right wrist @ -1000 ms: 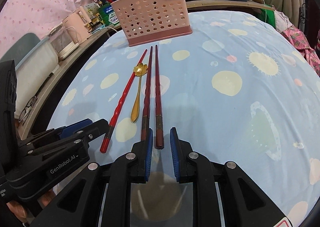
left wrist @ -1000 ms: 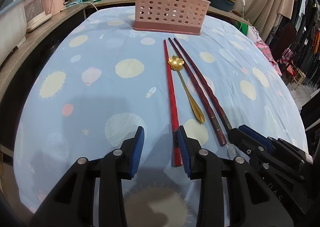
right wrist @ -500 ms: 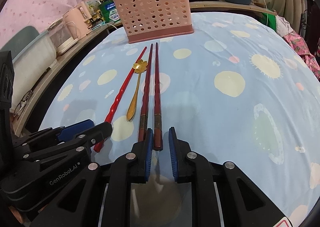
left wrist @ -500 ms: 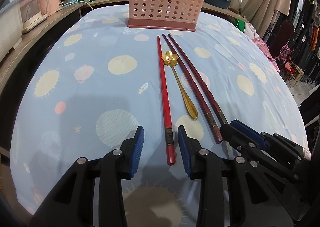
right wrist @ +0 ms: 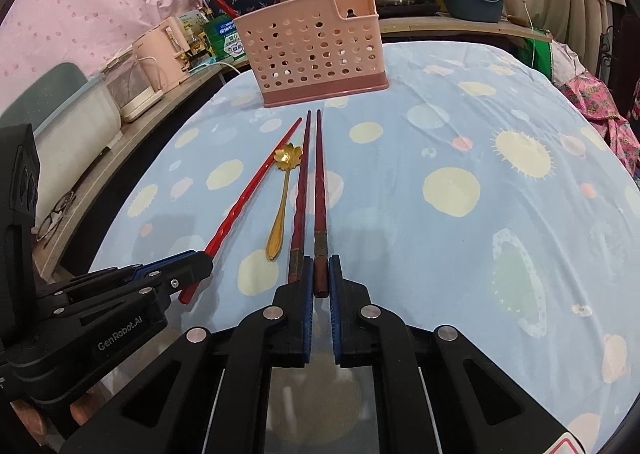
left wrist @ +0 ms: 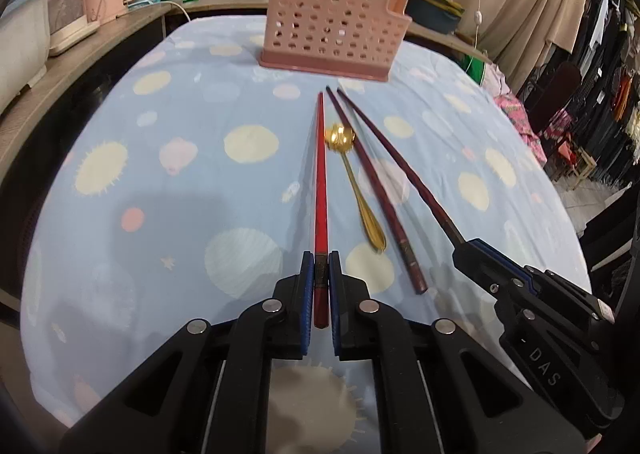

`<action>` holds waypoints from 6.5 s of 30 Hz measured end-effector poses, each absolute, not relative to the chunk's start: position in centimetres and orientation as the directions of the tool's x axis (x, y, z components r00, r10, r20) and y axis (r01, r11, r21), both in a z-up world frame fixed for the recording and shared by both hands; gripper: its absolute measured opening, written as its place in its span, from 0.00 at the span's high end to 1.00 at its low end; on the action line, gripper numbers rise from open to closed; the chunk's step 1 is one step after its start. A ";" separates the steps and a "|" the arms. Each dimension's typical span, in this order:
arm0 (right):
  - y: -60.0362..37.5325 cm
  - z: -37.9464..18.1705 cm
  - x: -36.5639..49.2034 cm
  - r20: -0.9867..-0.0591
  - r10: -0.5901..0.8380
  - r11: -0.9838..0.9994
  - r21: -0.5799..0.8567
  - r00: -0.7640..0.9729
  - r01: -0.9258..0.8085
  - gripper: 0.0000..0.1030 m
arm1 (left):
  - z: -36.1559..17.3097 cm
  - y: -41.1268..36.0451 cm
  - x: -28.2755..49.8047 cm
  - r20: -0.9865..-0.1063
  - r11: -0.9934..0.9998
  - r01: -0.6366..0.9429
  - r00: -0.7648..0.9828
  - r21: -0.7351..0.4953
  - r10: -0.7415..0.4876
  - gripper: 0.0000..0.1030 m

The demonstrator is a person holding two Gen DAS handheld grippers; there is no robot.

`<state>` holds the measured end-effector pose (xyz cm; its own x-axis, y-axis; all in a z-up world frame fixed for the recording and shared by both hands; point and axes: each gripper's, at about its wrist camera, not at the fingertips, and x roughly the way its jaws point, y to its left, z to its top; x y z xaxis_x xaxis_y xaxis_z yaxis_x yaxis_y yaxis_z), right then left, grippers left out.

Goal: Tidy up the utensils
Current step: 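Grasp the red chopstick with the left tool while the right tool grasps a dark-red chopstick, then lift both chopsticks and carry them above the pink holder with both tools, then open both tools to drop the chopsticks into the pink holder, then move both open tools back to the last dark-red chopstick and gold spoon, then close the right tool on the last dark-red chopstick, then lift the chopstick with the right tool while the left tool grasps the gold spoon handle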

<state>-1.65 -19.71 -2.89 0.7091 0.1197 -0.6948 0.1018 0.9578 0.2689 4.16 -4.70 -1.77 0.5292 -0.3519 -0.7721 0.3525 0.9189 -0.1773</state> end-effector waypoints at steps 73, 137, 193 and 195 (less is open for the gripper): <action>-28.5 18.1 18.6 -0.253 0.007 0.912 0.399 0.967 0.097 0.93 | 21.3 -6.6 23.4 -0.391 0.931 0.326 0.846 -0.162 -0.364 0.93; -16.2 -3.7 -1.0 -0.717 0.137 0.965 0.253 0.683 0.072 0.83 | 0.1 -1.1 6.8 -0.730 0.965 0.244 0.642 -0.099 -0.237 0.74; -20.8 -5.2 0.0 -0.730 0.110 0.965 0.241 0.675 0.103 0.91 | -2.9 -9.1 6.0 -0.783 0.927 0.362 0.545 -0.103 -0.300 0.50; -21.3 -5.0 -0.3 -0.729 0.108 0.960 0.252 0.676 0.119 0.92 | -3.3 -9.7 6.1 -0.788 0.921 0.375 0.534 -0.106 -0.308 0.50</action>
<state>-0.29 -21.30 -5.01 0.6759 0.1078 -0.7291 0.1187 0.9604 0.2521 6.05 -9.66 -3.33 0.5336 -0.3083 -0.7875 0.3750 0.9209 -0.1064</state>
